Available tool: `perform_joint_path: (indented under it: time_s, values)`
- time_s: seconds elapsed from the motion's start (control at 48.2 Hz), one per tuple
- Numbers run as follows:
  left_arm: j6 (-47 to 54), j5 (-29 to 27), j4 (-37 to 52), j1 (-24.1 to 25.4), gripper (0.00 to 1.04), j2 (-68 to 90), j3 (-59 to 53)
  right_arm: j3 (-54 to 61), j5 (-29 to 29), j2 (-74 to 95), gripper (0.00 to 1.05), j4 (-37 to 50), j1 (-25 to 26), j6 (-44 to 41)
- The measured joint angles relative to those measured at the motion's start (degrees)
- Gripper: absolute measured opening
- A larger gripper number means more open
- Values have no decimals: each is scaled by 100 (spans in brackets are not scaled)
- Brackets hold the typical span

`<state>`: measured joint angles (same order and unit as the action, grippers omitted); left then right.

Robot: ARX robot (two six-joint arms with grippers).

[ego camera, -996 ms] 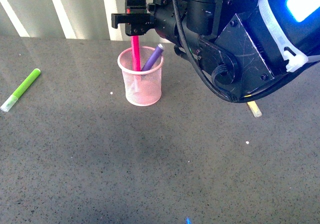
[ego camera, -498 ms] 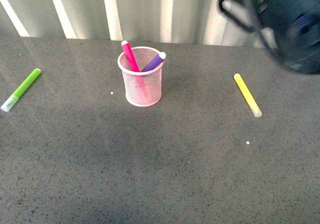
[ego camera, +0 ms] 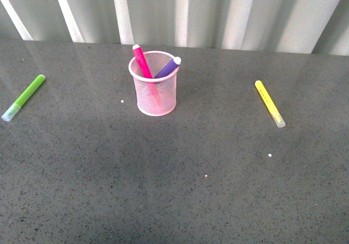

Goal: Insert purple and pink pens into pink cup

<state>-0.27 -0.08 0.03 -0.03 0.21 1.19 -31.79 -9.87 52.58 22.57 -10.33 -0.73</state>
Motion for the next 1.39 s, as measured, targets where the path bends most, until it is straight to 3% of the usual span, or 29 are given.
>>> perform_joint_path:
  time_s: [0.166, 0.373, 0.643, 1.39]
  values:
    - [0, 2, 0, 0, 98, -7, 0, 1150, 293, -579, 33, 280, 310, 9]
    - [0, 2, 0, 0, 98, -7, 0, 1681, 483, -1071, 3, 422, 476, 2]
    - [0, 0, 0, 0, 98, -7, 0, 2225, 951, -1611, 3, 407, 1005, 13]
    - [0, 2, 0, 0, 98, -7, 0, 3051, 988, -3324, 3, -393, 1021, 13]
